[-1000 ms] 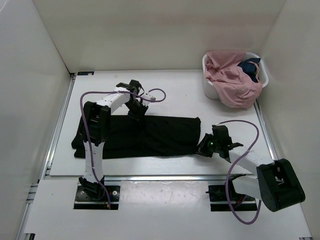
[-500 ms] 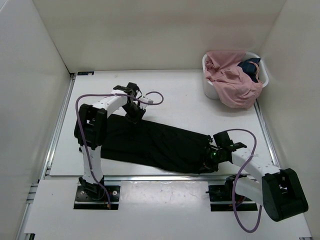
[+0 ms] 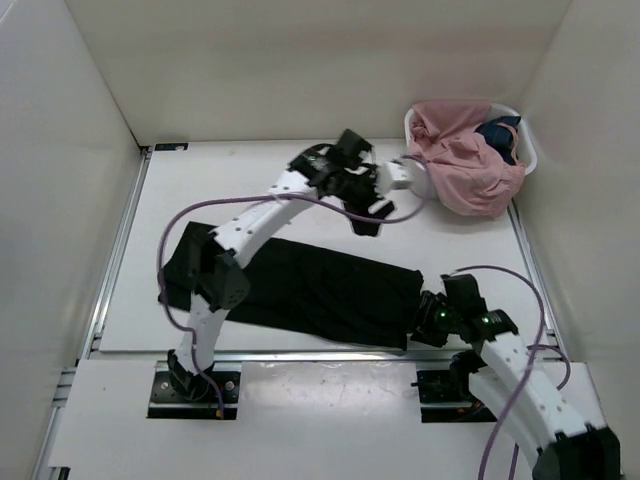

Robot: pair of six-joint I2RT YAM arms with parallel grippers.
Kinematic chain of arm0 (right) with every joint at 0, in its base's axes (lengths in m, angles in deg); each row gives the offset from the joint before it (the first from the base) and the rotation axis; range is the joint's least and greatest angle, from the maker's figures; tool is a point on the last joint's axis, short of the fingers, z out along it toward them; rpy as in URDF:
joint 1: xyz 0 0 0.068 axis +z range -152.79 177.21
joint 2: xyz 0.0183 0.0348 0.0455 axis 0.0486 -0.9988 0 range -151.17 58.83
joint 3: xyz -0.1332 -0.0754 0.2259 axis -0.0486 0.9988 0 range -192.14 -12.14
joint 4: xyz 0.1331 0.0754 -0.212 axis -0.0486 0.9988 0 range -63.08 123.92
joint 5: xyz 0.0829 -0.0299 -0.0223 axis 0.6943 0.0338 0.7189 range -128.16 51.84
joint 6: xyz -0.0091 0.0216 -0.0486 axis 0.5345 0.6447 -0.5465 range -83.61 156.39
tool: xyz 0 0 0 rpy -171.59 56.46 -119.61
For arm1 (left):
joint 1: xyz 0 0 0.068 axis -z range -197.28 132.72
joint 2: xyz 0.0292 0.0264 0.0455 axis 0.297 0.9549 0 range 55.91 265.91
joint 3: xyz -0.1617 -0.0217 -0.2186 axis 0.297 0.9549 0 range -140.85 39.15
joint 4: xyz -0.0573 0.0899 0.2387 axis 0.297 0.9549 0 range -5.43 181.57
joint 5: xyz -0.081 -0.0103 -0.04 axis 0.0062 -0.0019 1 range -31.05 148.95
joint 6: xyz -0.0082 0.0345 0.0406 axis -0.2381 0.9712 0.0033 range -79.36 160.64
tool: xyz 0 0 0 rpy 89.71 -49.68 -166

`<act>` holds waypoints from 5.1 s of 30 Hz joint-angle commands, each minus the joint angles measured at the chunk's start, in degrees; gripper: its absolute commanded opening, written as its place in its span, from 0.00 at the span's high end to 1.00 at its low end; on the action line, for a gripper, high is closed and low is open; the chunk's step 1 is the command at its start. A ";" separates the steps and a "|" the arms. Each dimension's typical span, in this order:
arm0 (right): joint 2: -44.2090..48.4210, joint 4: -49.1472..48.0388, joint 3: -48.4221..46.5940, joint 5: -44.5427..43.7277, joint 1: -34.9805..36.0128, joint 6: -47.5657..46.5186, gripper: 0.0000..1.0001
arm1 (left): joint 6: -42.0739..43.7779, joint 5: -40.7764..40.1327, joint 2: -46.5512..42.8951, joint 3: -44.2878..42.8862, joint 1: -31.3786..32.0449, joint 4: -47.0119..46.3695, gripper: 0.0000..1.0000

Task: Fold and stack the trousers
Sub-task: Fold the trousers

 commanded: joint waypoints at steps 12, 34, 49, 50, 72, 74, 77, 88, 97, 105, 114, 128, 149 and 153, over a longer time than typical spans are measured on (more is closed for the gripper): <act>36.07 10.87 10.26 -9.70 -0.31 20.88 0.47 | -3.43 12.74 22.00 -9.28 8.13 -10.68 0.08; 20.24 13.58 7.01 -8.91 -0.31 11.39 0.52 | -5.10 22.85 21.03 -4.29 10.24 -14.37 0.00; 18.49 6.04 9.56 -3.81 -0.31 9.72 0.52 | -5.72 15.13 22.98 -8.93 9.45 -15.43 0.85; 17.61 3.42 9.56 -3.81 -0.31 9.72 0.52 | -5.72 14.60 22.97 -9.63 9.45 -16.03 0.85; 16.62 1.45 9.29 -3.99 -0.31 10.76 1.00 | -5.63 -3.60 22.44 -9.64 3.73 -19.82 0.85; 19.53 3.04 9.30 -3.99 -0.31 11.47 1.00 | -5.63 -3.60 21.92 -9.64 3.73 -20.35 0.85; 19.45 2.43 9.30 -3.99 -0.31 12.00 0.96 | -5.63 -3.07 21.92 -9.11 3.73 -20.35 0.81; 6.80 7.79 -6.42 -11.89 -0.31 -0.03 0.32 | -4.06 -7.45 15.07 -8.59 3.73 -20.35 0.11; -15.61 -1.79 -16.97 -16.29 -0.84 -4.25 0.27 | -3.52 -23.62 -3.47 2.82 2.51 -18.25 0.00; -24.76 -10.74 -16.89 -11.21 -6.28 -5.49 0.27 | -8.35 -21.72 -19.47 29.70 -7.06 -11.31 0.30; -23.01 -10.06 -14.44 -11.29 -7.43 -6.10 0.28 | -10.55 -1.17 -19.49 42.37 -22.44 -4.97 0.44; -24.06 -13.48 -10.83 -9.88 -9.10 -3.91 0.28 | -9.41 12.83 -13.87 43.27 -22.28 -6.29 0.26; -22.48 -11.73 -9.77 -10.41 -10.68 -4.96 0.28 | -7.22 12.92 -7.18 38.26 -18.68 -4.10 0.86; -21.95 -11.11 -10.30 -10.41 -11.73 -5.49 0.28 | -4.69 14.32 -7.70 35.29 -19.20 2.48 0.86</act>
